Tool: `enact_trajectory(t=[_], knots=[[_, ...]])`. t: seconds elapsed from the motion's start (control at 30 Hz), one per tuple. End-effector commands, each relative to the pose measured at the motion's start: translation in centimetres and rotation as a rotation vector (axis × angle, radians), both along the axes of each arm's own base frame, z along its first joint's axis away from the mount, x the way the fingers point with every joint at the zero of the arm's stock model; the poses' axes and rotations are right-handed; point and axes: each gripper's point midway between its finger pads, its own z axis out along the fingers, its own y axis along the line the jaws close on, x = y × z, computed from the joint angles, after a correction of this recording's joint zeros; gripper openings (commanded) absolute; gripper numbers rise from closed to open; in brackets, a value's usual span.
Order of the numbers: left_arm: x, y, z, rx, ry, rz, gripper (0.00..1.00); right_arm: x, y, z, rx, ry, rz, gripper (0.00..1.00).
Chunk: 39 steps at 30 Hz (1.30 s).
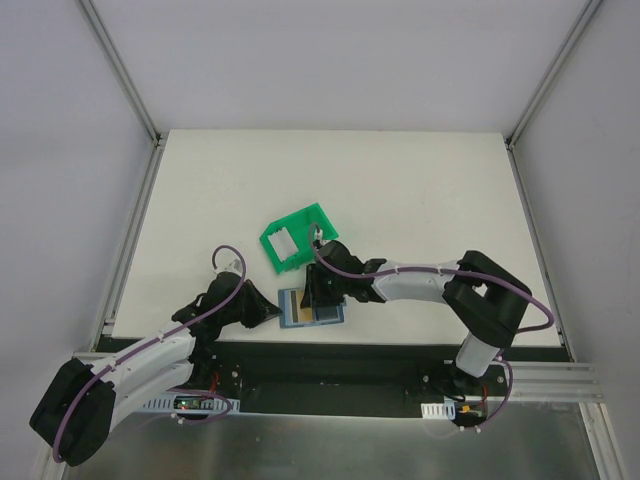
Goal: Put the credit cards into the card holder
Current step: Insert the credit card into the card holder.
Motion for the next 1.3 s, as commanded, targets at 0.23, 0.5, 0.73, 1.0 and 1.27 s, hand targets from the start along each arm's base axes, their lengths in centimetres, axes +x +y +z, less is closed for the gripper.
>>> enact_trajectory(t=[0.23,0.5,0.73,1.0,1.27], knots=[[0.2,0.0,0.1,0.002,-0.013,-0.007,0.0,-0.1,2.5,1.8,0.065,-0.025,0.078,0.24],[0.3,-0.1,0.3,0.0,-0.022,-0.013,0.0,-0.3,3.0,1.9,0.071,-0.032,0.109,0.17],[0.3,-0.2,0.6,-0.005,-0.031,-0.019,0.0,0.4,2.0,2.7,0.04,-0.095,0.099,0.24],[0.6,-0.7,2.0,-0.024,-0.089,-0.056,0.0,1.2,0.4,4.6,-0.033,-0.209,0.072,0.42],[0.7,-1.5,4.0,-0.061,-0.158,-0.119,0.0,0.3,2.2,4.1,-0.087,-0.213,0.117,0.44]])
